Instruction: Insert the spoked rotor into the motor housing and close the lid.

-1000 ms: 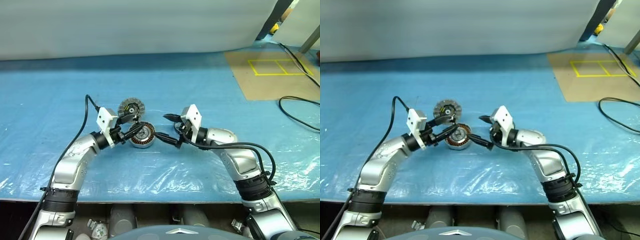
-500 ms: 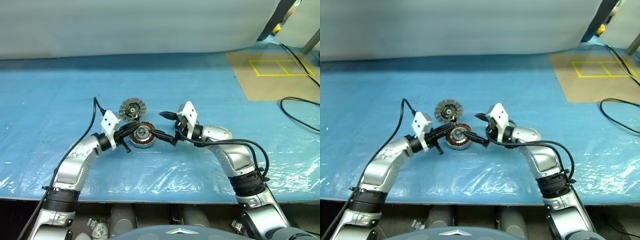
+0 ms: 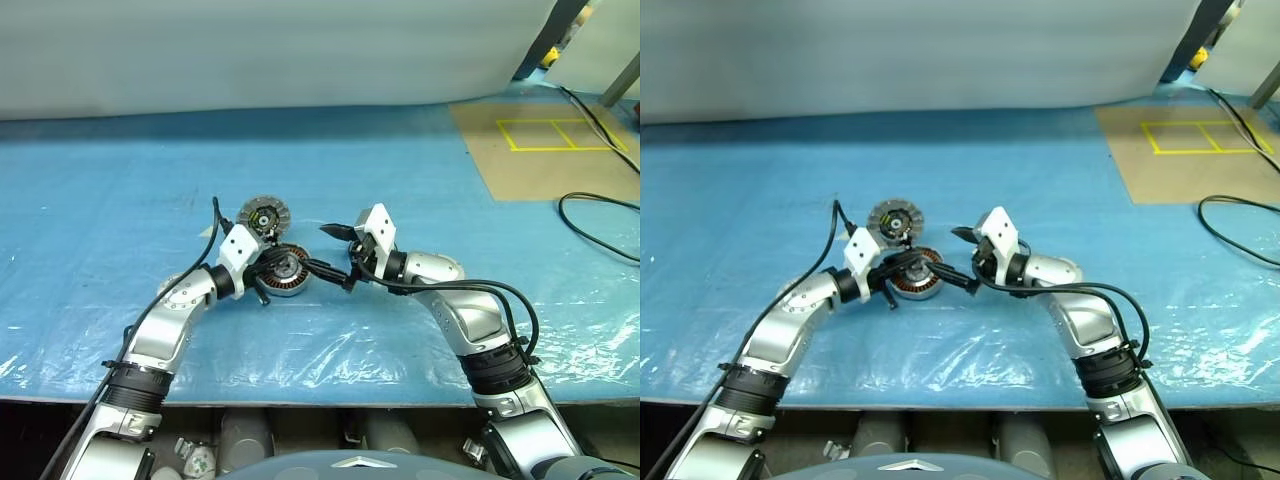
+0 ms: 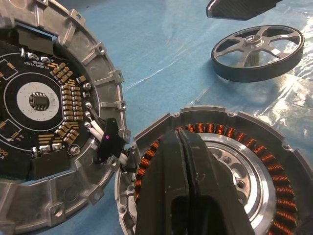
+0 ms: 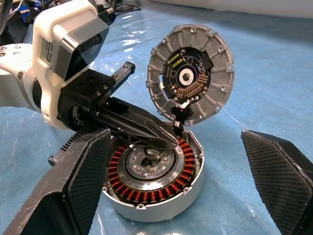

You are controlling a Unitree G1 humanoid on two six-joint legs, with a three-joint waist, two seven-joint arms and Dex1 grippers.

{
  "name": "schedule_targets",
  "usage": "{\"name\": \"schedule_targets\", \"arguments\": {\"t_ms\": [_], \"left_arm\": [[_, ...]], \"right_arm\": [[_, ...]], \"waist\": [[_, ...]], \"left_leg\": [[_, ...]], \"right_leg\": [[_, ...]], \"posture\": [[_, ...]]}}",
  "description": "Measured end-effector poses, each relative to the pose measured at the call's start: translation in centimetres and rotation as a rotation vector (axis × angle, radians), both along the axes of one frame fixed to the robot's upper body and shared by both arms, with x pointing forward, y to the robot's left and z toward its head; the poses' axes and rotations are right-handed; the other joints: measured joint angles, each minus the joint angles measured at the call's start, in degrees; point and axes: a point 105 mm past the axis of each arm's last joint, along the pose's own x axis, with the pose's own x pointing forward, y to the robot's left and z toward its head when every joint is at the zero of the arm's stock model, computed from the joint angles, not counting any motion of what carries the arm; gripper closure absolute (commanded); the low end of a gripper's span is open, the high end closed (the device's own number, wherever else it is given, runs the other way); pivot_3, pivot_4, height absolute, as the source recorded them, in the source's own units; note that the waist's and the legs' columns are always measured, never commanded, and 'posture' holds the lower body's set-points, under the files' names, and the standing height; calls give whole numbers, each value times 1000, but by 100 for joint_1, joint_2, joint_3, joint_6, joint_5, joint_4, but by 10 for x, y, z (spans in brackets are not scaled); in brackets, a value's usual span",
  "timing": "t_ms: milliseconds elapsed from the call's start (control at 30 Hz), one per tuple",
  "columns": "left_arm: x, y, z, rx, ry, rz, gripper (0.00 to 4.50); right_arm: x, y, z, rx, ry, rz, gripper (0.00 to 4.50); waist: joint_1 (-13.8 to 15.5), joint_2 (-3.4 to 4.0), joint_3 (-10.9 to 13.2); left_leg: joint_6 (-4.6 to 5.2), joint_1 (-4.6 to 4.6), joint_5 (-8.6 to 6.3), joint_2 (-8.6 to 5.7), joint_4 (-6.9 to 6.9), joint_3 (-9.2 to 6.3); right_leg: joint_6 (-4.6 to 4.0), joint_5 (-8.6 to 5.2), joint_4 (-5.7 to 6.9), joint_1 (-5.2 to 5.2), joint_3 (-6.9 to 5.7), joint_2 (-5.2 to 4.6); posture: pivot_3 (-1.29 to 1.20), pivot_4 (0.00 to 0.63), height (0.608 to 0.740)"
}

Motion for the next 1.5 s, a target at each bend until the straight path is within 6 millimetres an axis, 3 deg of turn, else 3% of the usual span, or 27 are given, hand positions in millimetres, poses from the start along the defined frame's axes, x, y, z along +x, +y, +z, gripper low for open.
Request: {"name": "schedule_targets", "arguments": {"t_ms": [333, 733, 1033, 1500], "left_arm": [[-6, -2, -1, -27, 39, -39, 4458], [-1, -1, 7, -123, 41, 12, 4458], [3, 25, 2, 38, 19, 59, 4458], [-5, 8, -2, 69, 14, -12, 4458]], "right_arm": [[0, 0, 0, 1, -1, 1, 0], [0, 1, 0, -2, -4, 4, 0], [0, 1, 1, 0, -9, 5, 0], [-1, 2, 1, 0, -11, 6, 0]], "waist": [[3, 0, 0], [2, 0, 0], [0, 1, 0], [7, 1, 0]], "left_leg": [[0, 0, 0, 0, 0, 0], [0, -1, 0, 0, 0, 0], [0, 1, 0, -1, -3, 0], [0, -1, 0, -1, -7, 0]], "right_leg": [[0, 0, 0, 0, 0, 0], [0, 0, -1, 0, 0, 0], [0, 0, -8, -1, 0, -1], [0, 0, -8, -1, 0, 0]], "posture": [[0, 150, 740], [0, 150, 740], [0, 150, 740], [0, 150, 740]]}}
